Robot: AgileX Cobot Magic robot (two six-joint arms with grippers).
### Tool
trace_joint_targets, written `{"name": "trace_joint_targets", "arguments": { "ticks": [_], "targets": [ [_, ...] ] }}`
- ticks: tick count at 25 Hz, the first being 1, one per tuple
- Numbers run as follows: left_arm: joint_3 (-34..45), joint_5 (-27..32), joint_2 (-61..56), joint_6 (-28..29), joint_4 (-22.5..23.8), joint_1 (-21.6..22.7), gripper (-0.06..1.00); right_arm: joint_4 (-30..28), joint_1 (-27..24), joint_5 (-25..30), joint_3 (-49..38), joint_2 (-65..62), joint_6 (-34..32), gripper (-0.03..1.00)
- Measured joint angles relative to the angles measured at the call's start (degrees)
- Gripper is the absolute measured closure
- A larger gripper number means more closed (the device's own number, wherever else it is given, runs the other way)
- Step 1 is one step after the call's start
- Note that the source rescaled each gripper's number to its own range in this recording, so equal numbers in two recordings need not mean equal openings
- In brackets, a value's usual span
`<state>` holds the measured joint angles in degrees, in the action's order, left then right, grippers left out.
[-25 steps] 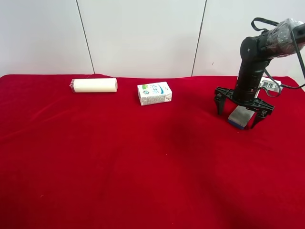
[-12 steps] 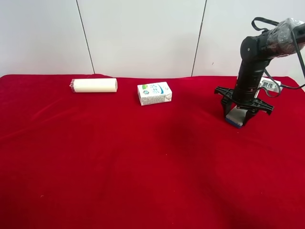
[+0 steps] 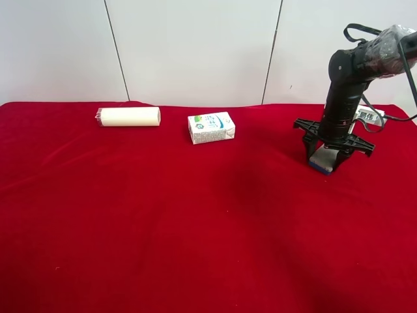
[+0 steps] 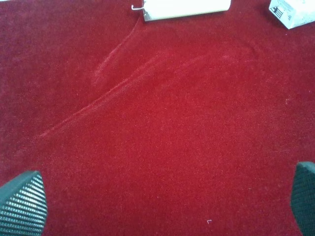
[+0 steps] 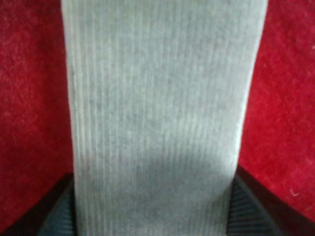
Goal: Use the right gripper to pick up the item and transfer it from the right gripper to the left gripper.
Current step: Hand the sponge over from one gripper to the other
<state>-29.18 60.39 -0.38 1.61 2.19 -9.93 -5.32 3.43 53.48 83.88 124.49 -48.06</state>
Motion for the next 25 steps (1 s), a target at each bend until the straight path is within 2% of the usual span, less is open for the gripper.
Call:
{"name": "trace_joint_targets", "arguments": {
  "ticks": [5,16,17,21,25],
  "targets": [
    [0.00,0.00,0.00,0.00,0.00,0.00,-0.06,-0.08,0.00,0.16,0.00,-0.25,0.60,0.91],
    [0.00,0.00,0.00,0.00,0.00,0.00,-0.06,0.36,1.34,-0.04,0.00,-11.20,10.92,0.91],
    [0.00,0.00,0.00,0.00,0.00,0.00,-0.06,1.04,3.44,-0.19,0.00,-13.61,14.79,0.91],
    [0.00,0.00,0.00,0.00,0.00,0.00,-0.06,1.96,9.73,-1.74,0.00,-17.61,23.55,0.91],
    [0.00,0.00,0.00,0.00,0.00,0.00,-0.06,2.36,16.92,-3.65,0.00,-20.70,29.42,0.91]
  ]
}}
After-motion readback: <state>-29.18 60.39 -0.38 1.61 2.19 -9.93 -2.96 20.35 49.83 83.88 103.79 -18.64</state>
